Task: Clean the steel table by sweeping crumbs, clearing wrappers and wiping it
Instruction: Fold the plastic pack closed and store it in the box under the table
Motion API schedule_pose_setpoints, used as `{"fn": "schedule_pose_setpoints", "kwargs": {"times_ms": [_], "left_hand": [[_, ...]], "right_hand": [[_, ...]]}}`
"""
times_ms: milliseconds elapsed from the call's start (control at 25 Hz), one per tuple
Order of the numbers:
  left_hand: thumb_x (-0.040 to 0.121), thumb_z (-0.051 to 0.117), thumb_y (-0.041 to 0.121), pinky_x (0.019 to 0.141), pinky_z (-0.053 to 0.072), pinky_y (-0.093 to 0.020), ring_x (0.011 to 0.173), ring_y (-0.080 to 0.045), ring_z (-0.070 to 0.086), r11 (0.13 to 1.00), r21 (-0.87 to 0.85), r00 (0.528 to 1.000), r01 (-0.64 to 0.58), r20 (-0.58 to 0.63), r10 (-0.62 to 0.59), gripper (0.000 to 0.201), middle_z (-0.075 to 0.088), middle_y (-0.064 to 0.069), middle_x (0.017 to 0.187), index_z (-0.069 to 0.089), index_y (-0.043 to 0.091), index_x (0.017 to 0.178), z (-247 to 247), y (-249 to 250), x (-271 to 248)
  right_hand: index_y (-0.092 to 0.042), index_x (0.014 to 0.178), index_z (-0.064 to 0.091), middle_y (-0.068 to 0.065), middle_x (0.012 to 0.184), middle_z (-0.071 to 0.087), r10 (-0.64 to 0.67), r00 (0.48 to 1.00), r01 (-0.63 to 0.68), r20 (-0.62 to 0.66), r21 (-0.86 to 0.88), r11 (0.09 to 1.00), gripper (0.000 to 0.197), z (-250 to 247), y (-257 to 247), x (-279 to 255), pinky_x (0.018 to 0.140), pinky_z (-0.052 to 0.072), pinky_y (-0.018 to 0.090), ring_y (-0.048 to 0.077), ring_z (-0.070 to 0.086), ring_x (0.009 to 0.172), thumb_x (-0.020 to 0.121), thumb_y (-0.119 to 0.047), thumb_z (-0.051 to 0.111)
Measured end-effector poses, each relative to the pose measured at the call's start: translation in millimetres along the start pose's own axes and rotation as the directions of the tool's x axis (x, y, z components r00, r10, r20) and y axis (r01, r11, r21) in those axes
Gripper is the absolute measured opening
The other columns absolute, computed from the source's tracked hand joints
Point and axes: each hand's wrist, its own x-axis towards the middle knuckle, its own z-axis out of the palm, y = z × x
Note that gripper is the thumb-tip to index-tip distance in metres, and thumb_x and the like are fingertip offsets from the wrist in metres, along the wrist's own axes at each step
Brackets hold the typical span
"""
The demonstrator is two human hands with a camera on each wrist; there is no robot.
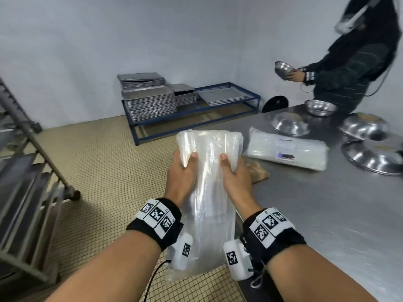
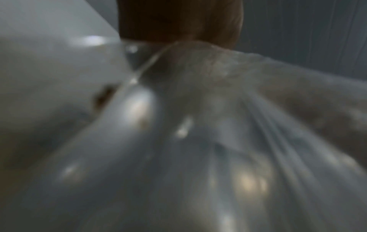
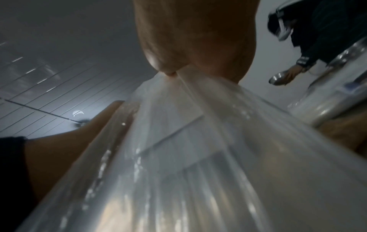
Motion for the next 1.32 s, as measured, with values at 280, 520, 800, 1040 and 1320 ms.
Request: {"fn": "schedule_pose_setpoints", "kwargs": {"times_ms": [280,520,800,1040,1320], "left_hand": [[0.099,0.051,0.033,0.082,0.054,-0.026,0.1,-0.005,0.066,0.99,0.055,0.986,0.128,-0.116,-0.121,0.03,0.065,0.01,0.115,0.047,0.028,0.129,-52,-65,64],[0.1,0.05,0.033,0.088,0.056,-0.036,0.104,-0.014,0.066,0.957,0.075,0.943,0.279,-0.208,-0.259,0.034,0.065,0.005,0.119,0.046,0.023,0.132,-74,-130,134],[0.101,0.049,0.031,0.076,0.056,-0.025,0.1,-0.012,0.066,0.917,0.086,0.912,0.39,-0.171,-0.372,0.037,0.065,0.003,0.117,0.044,0.019,0.136,-96,-216,192],[0.101,0.049,0.027,0.066,0.054,-0.012,0.09,0.003,0.065,0.91,0.091,0.912,0.405,-0.113,-0.395,0.036,0.065,0.009,0.112,0.045,0.019,0.136,-112,-314,225],[0.101,0.048,0.031,0.058,0.051,-0.009,0.079,0.01,0.067,0.931,0.141,0.937,0.337,0.046,-0.346,0.028,0.065,0.014,0.103,0.046,0.025,0.129,-95,-435,254]], "right_hand": [[-0.024,0.132,0.048,-0.004,0.12,0.063,0.116,0.981,-0.109,0.155,-0.056,0.993,0.048,93,52,58,0.094,0.049,0.038,0.019,0.061,0.109,0.094,-0.054,0.047],[-0.025,0.133,0.047,-0.005,0.115,0.062,0.231,0.938,-0.21,0.258,-0.108,0.972,0.05,160,110,120,0.094,0.047,0.036,0.02,0.06,0.108,0.094,-0.056,0.043],[-0.022,0.135,0.044,-0.011,0.103,0.047,0.376,0.892,-0.36,0.25,-0.109,0.927,0.047,219,183,157,0.096,0.041,0.035,0.013,0.049,0.103,0.097,-0.049,0.045],[-0.024,0.133,0.047,-0.007,0.11,0.058,0.415,0.897,-0.387,0.152,-0.18,0.904,0.045,266,271,178,0.096,0.045,0.035,0.016,0.056,0.103,0.097,-0.051,0.044],[-0.028,0.137,0.043,0.004,0.129,0.06,0.431,0.902,-0.423,0.007,-0.172,0.889,0.065,291,395,195,0.1,0.048,0.047,0.025,0.058,0.117,0.086,-0.067,0.039]]}}
